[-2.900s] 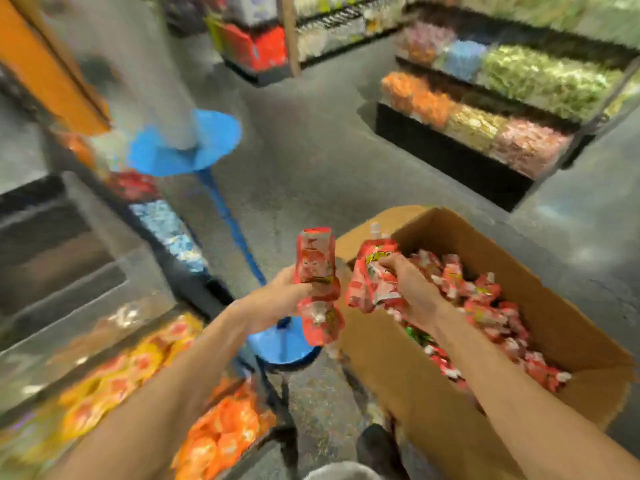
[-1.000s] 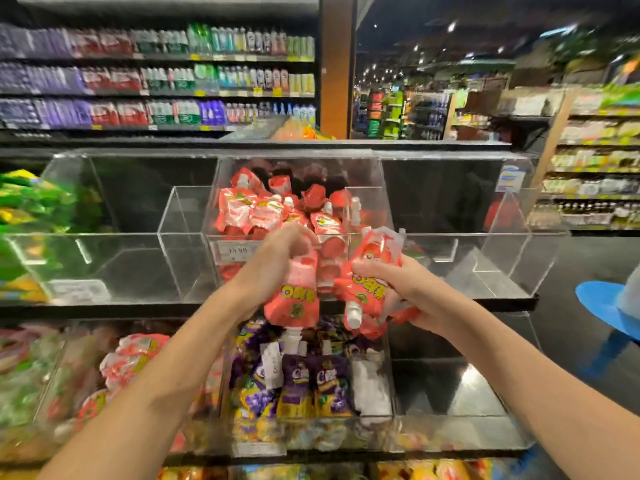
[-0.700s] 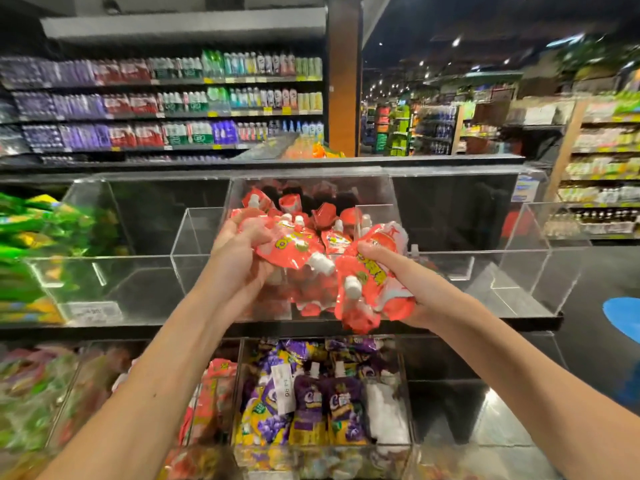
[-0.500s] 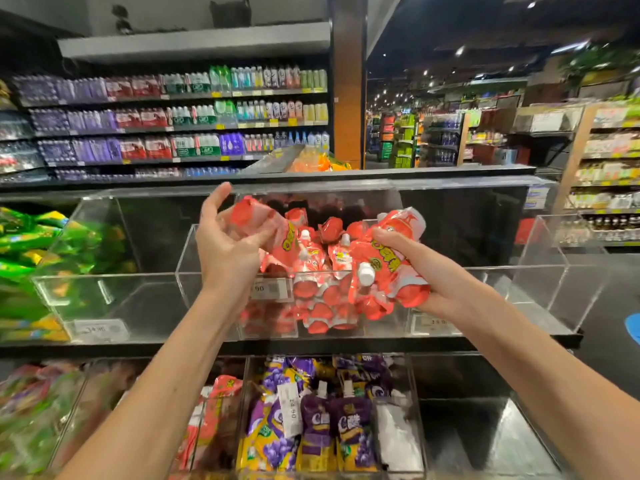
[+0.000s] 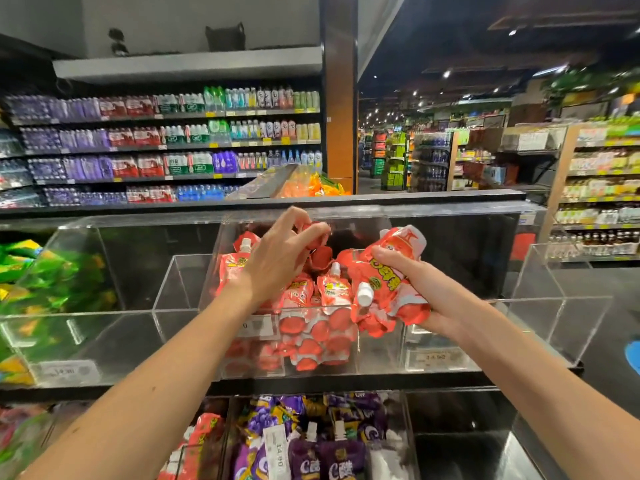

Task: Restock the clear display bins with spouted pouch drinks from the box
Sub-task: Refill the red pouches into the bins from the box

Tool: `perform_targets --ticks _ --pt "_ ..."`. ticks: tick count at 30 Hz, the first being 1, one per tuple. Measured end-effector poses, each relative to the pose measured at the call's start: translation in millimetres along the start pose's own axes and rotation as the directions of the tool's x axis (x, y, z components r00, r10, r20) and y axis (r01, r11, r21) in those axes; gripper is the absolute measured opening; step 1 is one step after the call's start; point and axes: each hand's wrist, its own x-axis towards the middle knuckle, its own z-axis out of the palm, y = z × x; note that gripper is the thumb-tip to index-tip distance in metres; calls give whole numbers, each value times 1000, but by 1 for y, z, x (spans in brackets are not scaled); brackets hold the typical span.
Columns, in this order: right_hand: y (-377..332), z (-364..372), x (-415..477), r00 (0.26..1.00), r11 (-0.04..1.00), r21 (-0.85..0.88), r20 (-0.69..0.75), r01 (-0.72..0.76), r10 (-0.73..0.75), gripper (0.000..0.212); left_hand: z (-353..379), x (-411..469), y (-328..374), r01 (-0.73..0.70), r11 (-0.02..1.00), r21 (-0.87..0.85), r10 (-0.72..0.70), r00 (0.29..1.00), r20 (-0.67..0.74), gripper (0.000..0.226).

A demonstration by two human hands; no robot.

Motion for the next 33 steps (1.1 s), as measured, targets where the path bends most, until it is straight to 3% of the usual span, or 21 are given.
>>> perform_targets --ticks 2,8,11,21,25,29,31,33 --pt "1 -1 -2 1000 1000 -11 -8 5 -5 47 6 -2 -2 11 999 36 -12 999 30 32" --pt "2 -1 -7 1000 1000 -18 10 11 -11 43 21 20 -15 72 994 77 -83 985 152 40" --pt "3 -1 -10 1000 999 -34 7 15 -15 43 20 24 -16 -10 993 115 -17 973 231 51" --pt "8 2 -21 1000 999 -48 -5 8 -8 38 10 7 -16 -174 946 272 111 966 232 33" --pt "7 5 -24 1000 998 -56 2 16 -16 36 12 7 -11 1 988 154 -54 939 339 39" --pt "6 9 -27 1000 998 -57 1 18 -18 38 9 9 -13 253 943 214 -331 758 562 47" --pt "5 11 -28 1000 999 -39 10 17 -16 40 2 8 -13 295 933 206 -357 686 635 49" --pt "5 12 -27 1000 999 -45 16 13 -12 41 -3 4 -11 368 922 122 -361 699 618 51"
